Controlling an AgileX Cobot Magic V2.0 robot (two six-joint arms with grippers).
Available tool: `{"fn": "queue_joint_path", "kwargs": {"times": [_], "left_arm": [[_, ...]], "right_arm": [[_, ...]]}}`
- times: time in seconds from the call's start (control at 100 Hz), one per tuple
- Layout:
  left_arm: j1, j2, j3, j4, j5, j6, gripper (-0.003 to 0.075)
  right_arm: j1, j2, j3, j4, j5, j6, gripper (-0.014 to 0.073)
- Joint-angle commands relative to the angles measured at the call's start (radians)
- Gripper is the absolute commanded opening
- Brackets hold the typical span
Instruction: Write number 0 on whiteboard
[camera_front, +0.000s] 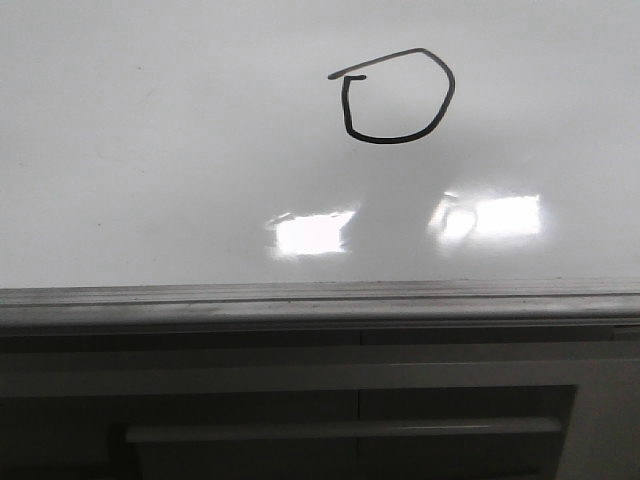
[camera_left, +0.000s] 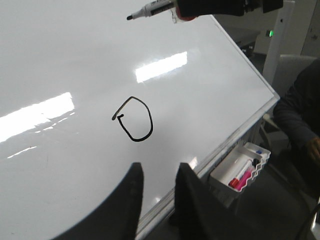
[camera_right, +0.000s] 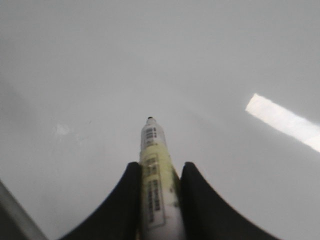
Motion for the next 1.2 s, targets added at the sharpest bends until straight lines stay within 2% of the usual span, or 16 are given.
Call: {"fn": "queue_joint_path", "kwargs": {"times": [0.0, 0.05, 0.1, 0.3, 0.43, 0.62, 0.88, 1.0, 1.19], "left_arm": [[0.0, 0.076, -0.109, 0.0, 0.044, 0.068, 0.0317], [0.0, 0.121, -0.164, 0.0, 0.117, 0.122, 0.0369], [0.0, 0.17, -0.221, 0.0, 0.192, 0.18, 0.0388], [0.0, 0.338, -0.415, -0.069, 0.429, 0.407, 0.039], [0.0, 0.426, -0.48, -0.214, 0.566, 0.587, 0.039], [0.0, 0.51, -0.52, -0.29, 0.582, 0.622, 0.039], [0.0, 0.563, -0.521, -0.402, 0.596, 0.697, 0.0382], [0.0, 0.576, -0.521, -0.402, 0.596, 0.697, 0.0292], [0.0, 0.576, -0.521, -0.402, 0.592, 0.697, 0.0005]], "right_arm": [[0.052, -0.009, -0.019, -0.023, 0.002, -0.035, -0.0057], [0.092, -0.004, 0.003, -0.009, 0.003, -0.062, -0.0057], [0.134, 0.0, 0.029, 0.004, 0.007, -0.081, -0.0058], [0.291, 0.026, 0.084, 0.021, 0.044, -0.102, -0.0058], [0.386, 0.03, 0.086, 0.038, 0.015, -0.102, -0.0061], [0.472, 0.03, 0.086, 0.039, 0.012, -0.102, -0.0061], [0.502, 0.03, 0.086, 0.048, -0.044, -0.102, -0.0061], [0.502, 0.03, 0.086, 0.05, -0.042, -0.102, -0.0061], [0.502, 0.03, 0.086, 0.053, -0.02, -0.102, -0.0061]]}}
